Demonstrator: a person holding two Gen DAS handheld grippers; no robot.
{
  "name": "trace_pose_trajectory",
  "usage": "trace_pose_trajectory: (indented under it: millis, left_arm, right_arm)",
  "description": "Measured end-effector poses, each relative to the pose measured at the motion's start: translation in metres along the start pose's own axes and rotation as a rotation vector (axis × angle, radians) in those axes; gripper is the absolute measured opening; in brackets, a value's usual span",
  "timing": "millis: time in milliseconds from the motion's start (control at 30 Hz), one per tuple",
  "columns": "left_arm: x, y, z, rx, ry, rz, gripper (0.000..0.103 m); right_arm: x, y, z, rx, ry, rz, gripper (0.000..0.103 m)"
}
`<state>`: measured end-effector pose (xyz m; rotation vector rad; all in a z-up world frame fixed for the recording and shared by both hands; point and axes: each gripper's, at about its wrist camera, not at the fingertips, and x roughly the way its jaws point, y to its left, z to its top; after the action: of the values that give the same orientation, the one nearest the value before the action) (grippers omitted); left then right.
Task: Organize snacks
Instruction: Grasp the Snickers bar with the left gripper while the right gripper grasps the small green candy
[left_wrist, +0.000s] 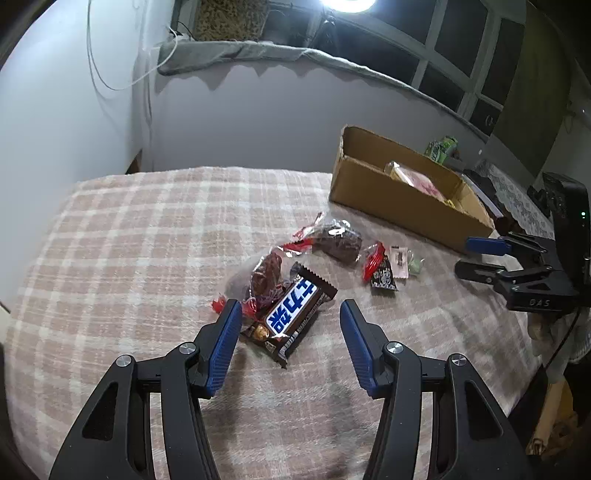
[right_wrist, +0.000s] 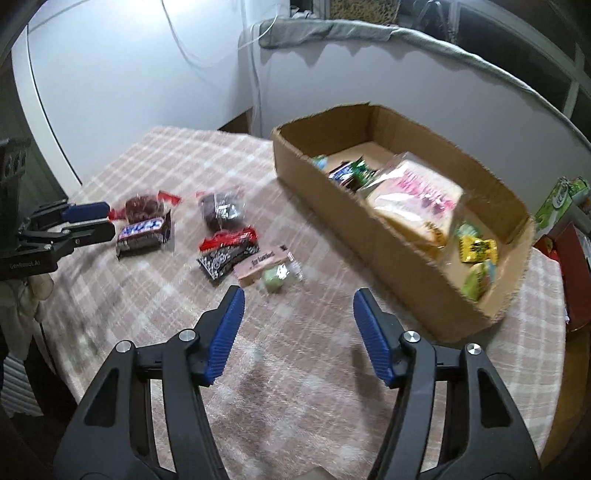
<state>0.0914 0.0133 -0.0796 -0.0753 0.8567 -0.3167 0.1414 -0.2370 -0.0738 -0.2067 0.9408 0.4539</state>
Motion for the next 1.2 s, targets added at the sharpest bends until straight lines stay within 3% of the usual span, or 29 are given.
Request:
trace_pose_trajectory:
  millis: [233,600,900,1033,1200]
  left_arm:
    - [0.012,0.003,-0.005,0.023,0.037,-0.001,0.054]
    - [0.033,-0.002,-0.002,0.080,0.088,0.012,0.054]
    - [0.042,-0.010,0.000,0.111,0.099,0.022,0.044]
    - [0.045,-0.013,-0.001,0.129,0.094,0.039,0.040]
    - [0.046,-0.014,0.000,0.134,0.087,0.046,0.028]
  right_arm:
    - [0.028,0.006,0.002,-0.032,0.054,0.009,0.058]
    - [0.057,0.005,0.007,-0.054,0.088,-0.008,0.058]
    - [0.062,0.006,0.012,-0.062,0.066,-0.010,0.057]
    - [0.061,0.007,0.013,-0.064,0.062,-0.011,0.042]
    - [0.058,0.006,0.010,-0.056,0.061,-0.011,0.032]
